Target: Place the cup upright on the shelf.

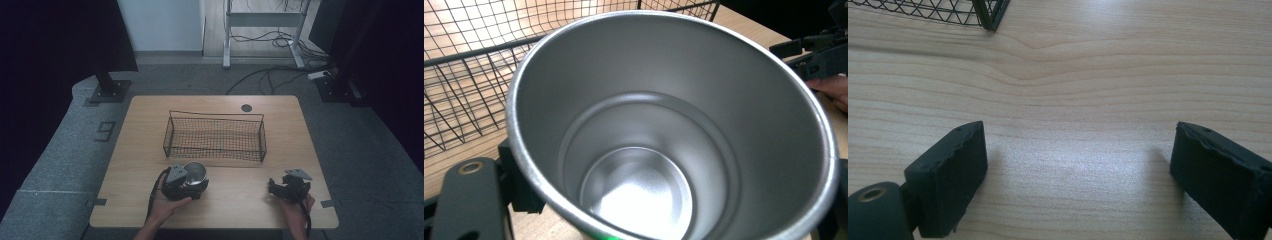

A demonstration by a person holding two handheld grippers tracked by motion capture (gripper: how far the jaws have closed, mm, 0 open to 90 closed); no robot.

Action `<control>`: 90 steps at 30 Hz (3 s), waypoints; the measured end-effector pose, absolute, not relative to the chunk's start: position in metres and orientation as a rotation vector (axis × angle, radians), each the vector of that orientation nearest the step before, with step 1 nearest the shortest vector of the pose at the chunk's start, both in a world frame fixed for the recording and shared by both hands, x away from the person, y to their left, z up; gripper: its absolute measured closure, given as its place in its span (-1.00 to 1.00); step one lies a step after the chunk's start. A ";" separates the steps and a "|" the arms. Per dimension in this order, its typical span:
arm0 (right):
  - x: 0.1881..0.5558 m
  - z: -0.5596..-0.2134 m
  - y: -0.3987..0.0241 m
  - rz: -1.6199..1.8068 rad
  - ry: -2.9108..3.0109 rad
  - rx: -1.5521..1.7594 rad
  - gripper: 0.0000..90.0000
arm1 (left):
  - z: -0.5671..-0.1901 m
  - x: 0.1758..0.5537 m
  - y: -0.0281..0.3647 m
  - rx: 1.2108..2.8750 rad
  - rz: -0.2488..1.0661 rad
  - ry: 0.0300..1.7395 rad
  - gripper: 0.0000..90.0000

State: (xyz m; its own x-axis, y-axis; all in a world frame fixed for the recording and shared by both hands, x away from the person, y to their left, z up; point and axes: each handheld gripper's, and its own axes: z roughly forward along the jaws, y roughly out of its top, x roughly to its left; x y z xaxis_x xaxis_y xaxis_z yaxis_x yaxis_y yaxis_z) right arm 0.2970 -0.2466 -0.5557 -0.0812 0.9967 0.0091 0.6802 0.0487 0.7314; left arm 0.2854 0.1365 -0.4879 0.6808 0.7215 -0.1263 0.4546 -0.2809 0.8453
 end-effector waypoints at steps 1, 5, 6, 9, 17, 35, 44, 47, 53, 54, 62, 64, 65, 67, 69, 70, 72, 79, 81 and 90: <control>0.297 -0.556 -0.247 0.799 1.816 1.681 -0.82 | -0.487 0.286 0.137 1.925 0.342 0.918 -0.60; 0.297 -0.556 -0.247 0.799 1.816 1.681 -0.82 | -0.485 0.290 0.139 1.914 0.342 0.925 -0.60; 0.297 -0.556 -0.247 0.799 1.816 1.680 -0.82 | -0.484 0.291 0.139 1.912 0.341 0.924 -0.60; 0.297 -0.556 -0.246 0.797 1.815 1.680 -0.81 | -0.479 0.295 0.139 1.915 0.324 0.916 -0.60; 0.297 -0.556 -0.246 0.799 1.815 1.680 -0.81 | -0.472 0.305 0.140 1.912 0.334 0.921 -0.60; 0.297 -0.556 -0.246 0.803 1.817 1.677 -0.79 | -0.447 0.318 0.133 1.927 0.293 0.867 -0.60; 0.297 -0.555 -0.246 0.802 1.817 1.677 -0.79 | -0.444 0.328 0.131 1.927 0.301 0.877 -0.60; 0.297 -0.556 -0.246 0.802 1.818 1.676 -0.79 | -0.442 0.331 0.130 1.926 0.306 0.878 -0.60; 0.297 -0.555 -0.246 0.803 1.817 1.680 -0.79 | -0.440 0.337 0.129 1.924 0.313 0.885 -0.60; 0.297 -0.555 -0.246 0.803 1.818 1.677 -0.79 | -0.439 0.338 0.128 1.923 0.317 0.887 -0.60; 0.297 -0.556 -0.246 0.802 1.818 1.677 -0.79 | -0.437 0.349 0.124 1.921 0.330 0.886 -0.60; 0.297 -0.556 -0.246 0.803 1.817 1.677 -0.79 | -0.437 0.350 0.124 1.921 0.331 0.888 -0.60; 0.297 -0.555 -0.246 0.803 1.817 1.680 -0.79 | -0.437 0.352 0.123 1.922 0.331 0.892 -0.60; 0.297 -0.555 -0.246 0.803 1.817 1.678 -0.79 | -0.437 0.353 0.123 1.922 0.333 0.895 -0.60; 0.297 -0.555 -0.246 0.805 1.815 1.682 -0.79 | -0.437 0.354 0.122 1.918 0.331 0.901 -0.60; 0.297 -0.555 -0.246 0.805 1.815 1.682 -0.79 | -0.436 0.355 0.122 1.917 0.331 0.901 -0.60; 0.297 -0.555 -0.246 0.804 1.815 1.682 -0.79 | -0.435 0.356 0.122 1.912 0.332 0.904 -0.60; 0.297 -0.556 -0.246 0.803 1.816 1.679 -0.79 | -0.431 0.361 0.122 1.906 0.336 0.914 -0.60; 0.297 -0.555 -0.246 0.804 1.815 1.682 -0.79 | -0.430 0.362 0.122 1.902 0.337 0.917 -0.60; 0.297 -0.555 -0.246 0.803 1.815 1.681 -0.79 | -0.429 0.367 0.121 1.901 0.334 0.915 -0.60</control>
State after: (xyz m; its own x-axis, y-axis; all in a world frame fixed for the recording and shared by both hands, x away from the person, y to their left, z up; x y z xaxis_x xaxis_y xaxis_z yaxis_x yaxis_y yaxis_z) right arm 0.2966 -0.2462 -0.5555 -0.0818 0.9966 0.0116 0.6789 0.0472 0.7327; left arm 0.3669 0.1206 -0.4292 0.6808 0.7174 -0.1481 0.4535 -0.2540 0.8543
